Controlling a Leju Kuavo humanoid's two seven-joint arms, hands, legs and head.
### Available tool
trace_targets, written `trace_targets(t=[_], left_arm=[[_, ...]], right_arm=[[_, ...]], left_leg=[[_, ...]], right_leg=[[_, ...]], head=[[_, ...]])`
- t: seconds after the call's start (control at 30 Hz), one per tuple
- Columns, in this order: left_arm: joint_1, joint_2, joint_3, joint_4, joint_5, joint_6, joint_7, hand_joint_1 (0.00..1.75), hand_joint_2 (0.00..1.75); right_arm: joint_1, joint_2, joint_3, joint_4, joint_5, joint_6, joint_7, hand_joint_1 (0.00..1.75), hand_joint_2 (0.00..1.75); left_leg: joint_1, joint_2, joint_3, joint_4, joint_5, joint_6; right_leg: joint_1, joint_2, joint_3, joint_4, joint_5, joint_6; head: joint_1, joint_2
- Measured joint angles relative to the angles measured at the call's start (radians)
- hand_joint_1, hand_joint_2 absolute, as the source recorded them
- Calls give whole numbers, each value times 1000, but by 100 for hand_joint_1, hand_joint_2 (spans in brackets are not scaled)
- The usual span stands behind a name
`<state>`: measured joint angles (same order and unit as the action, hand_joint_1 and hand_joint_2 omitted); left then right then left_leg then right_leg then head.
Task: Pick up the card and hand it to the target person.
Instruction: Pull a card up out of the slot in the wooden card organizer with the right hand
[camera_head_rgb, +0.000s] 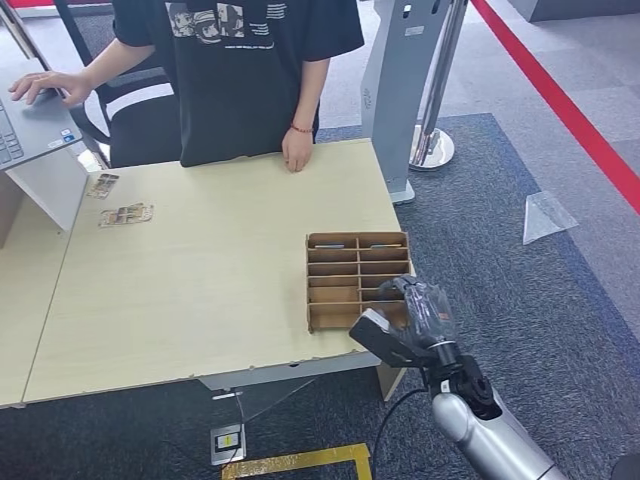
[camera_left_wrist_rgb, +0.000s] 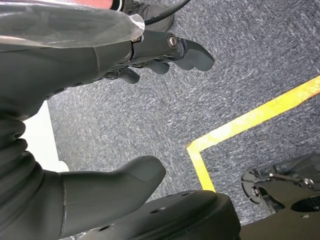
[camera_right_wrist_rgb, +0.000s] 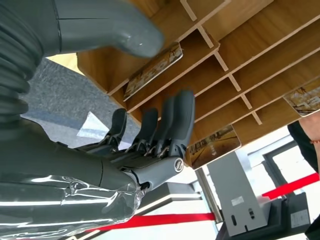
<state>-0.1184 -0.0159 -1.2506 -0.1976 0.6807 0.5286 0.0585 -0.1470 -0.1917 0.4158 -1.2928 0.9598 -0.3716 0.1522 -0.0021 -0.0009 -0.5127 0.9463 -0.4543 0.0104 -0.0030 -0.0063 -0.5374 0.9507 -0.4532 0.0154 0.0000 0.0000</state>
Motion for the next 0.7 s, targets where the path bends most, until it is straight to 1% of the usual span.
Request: trace_targets(t=[0.17, 0.33, 0.47, 0.7], left_arm=[[0, 0, 2, 0, 2, 1, 0, 0, 175], [0, 0, 3, 0, 4, 0, 0, 0, 175], [1, 0, 4, 0, 5, -1, 1, 0, 175], [0, -2, 2, -1, 4, -2, 3, 0, 175]], right_arm=[[-4, 2, 2, 10, 3, 4, -2, 83, 175], [-8, 1, 5, 13, 15, 5, -1, 87, 175], [-10, 1, 10, 14, 32, 8, 7, 86, 175], [-22, 7, 11, 29, 91, 21, 49, 86, 175]], left_leg=[[0, 0, 0, 0, 0, 0], [0, -1, 0, 0, 0, 0], [0, -1, 0, 0, 0, 0], [0, 0, 0, 0, 0, 0]], right_leg=[[0, 0, 0, 0, 0, 0], [0, -1, 0, 0, 0, 0], [0, -1, 0, 0, 0, 0], [0, 0, 0, 0, 0, 0]], head=[[0, 0], [0, 0], [0, 0], [0, 0]])
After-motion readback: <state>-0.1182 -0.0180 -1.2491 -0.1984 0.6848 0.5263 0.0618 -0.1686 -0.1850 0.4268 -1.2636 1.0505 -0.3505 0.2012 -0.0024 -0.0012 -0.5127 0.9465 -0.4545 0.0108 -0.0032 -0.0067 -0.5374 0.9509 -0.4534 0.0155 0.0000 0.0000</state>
